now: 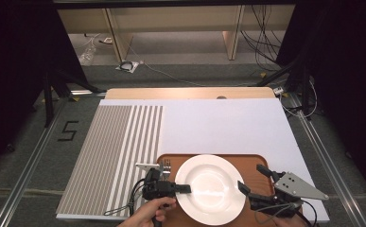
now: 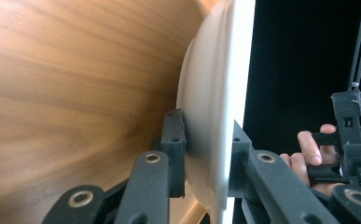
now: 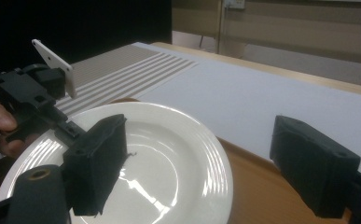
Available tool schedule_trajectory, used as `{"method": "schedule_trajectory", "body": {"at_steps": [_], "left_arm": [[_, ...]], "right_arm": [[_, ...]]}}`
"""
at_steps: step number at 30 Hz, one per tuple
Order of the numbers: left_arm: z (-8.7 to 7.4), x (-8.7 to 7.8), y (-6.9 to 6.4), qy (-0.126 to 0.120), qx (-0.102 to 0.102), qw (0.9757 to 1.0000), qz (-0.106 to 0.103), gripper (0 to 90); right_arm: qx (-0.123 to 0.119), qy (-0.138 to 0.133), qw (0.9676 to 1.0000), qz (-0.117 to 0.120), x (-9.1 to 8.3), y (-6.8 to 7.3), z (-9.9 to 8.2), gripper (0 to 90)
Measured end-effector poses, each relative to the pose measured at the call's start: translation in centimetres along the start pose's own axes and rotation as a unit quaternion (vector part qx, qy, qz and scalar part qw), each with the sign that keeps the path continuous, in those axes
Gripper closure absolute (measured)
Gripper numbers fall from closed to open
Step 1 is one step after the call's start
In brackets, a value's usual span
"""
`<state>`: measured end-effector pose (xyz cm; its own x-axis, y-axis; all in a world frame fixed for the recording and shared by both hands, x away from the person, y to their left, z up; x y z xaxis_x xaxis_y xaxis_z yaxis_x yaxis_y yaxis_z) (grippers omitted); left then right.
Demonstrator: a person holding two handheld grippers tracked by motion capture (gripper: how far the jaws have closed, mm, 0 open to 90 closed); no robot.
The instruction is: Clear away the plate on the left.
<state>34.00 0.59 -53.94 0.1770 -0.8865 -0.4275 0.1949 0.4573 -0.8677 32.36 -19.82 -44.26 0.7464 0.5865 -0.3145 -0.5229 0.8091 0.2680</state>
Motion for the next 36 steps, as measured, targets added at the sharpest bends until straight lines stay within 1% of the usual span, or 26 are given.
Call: {"method": "schedule_trajectory", "body": {"at_steps": [3,6,9,11,17,18,19,21,23,24,26,27,29,30,33,34,36], "left_arm": [[-0.2,0.1,0.3,0.004,0.002,1.0000,0.008,75.4],[-0.3,0.1,0.5,0.008,-0.002,0.9999,0.007,75.6],[-0.4,0.1,0.4,0.016,0.006,0.9998,0.011,75.8],[-0.4,0.2,0.4,0.017,0.010,0.9997,0.015,76.1],[-0.5,0.1,0.7,0.021,0.010,0.9994,0.024,77.0],[-0.4,0.1,0.7,0.013,0.012,0.9994,0.031,77.3],[-0.4,0.0,0.9,0.016,0.025,0.9989,0.038,77.7],[-0.4,-0.1,0.9,0.017,0.027,0.9987,0.040,78.0],[-0.3,-0.2,1.1,0.014,0.036,0.9981,0.049,78.3],[-0.3,-0.3,1.1,0.014,0.033,0.9984,0.044,77.5],[-0.3,-0.5,1.2,0.014,0.028,0.9987,0.041,77.3],[-0.1,-0.5,1.2,0.006,0.023,0.9989,0.041,79.3],[-0.3,-0.6,1.1,0.011,0.032,0.9986,0.041,79.0],[-0.2,-0.6,1.0,0.010,0.033,0.9986,0.039,77.5],[-0.3,-0.6,1.1,0.010,0.030,0.9986,0.041,77.2],[-0.5,-0.6,1.2,0.016,0.031,0.9986,0.041,76.3],[-0.7,-0.6,1.3,0.018,0.032,0.9986,0.039,74.3]], "right_arm": [[-0.001,-0.001,1.0000,0.001,0.0,0.0,0.0,19.8],[0.000,0.000,1.0000,0.000,0.0,0.0,0.0,19.8],[-0.001,-0.001,1.0000,0.001,0.0,0.0,0.0,19.8],[0.000,0.001,1.0000,0.002,0.0,0.0,0.0,19.7],[0.000,0.000,1.0000,0.003,0.0,0.1,0.0,19.7],[0.000,-0.001,1.0000,0.003,0.0,0.1,0.0,19.7],[0.000,0.000,1.0000,0.003,0.0,0.1,0.0,19.7],[0.000,0.000,1.0000,0.003,0.0,0.1,0.0,19.7],[0.000,0.002,1.0000,0.003,0.0,0.1,-0.1,19.8],[-0.001,0.001,1.0000,0.003,0.0,0.1,-0.1,19.7],[-0.002,0.001,1.0000,0.003,0.1,0.1,-0.1,19.8],[-0.001,0.001,1.0000,0.003,0.1,0.1,-0.1,19.8],[0.000,0.002,1.0000,0.003,0.0,0.1,-0.1,19.8],[0.000,0.002,1.0000,0.002,0.1,0.1,-0.1,19.8],[0.000,0.002,1.0000,0.003,0.1,0.1,-0.1,19.8],[0.000,0.002,1.0000,0.003,0.1,0.1,-0.1,19.7],[0.000,0.002,1.0000,0.003,0.1,0.1,-0.1,19.8]]}}
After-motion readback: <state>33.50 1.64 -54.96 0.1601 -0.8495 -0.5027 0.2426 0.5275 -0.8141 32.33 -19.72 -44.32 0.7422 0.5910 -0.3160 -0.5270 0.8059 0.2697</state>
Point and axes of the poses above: each handheld gripper's, and its own axes: x roughly forward along the jaws, z roughly out of its top, y roughly to its left, the point moved 10 cm from there along x, roughly forward along the jaws, and after that the axes turned 15 degrees about x, right-handed, at the moved point
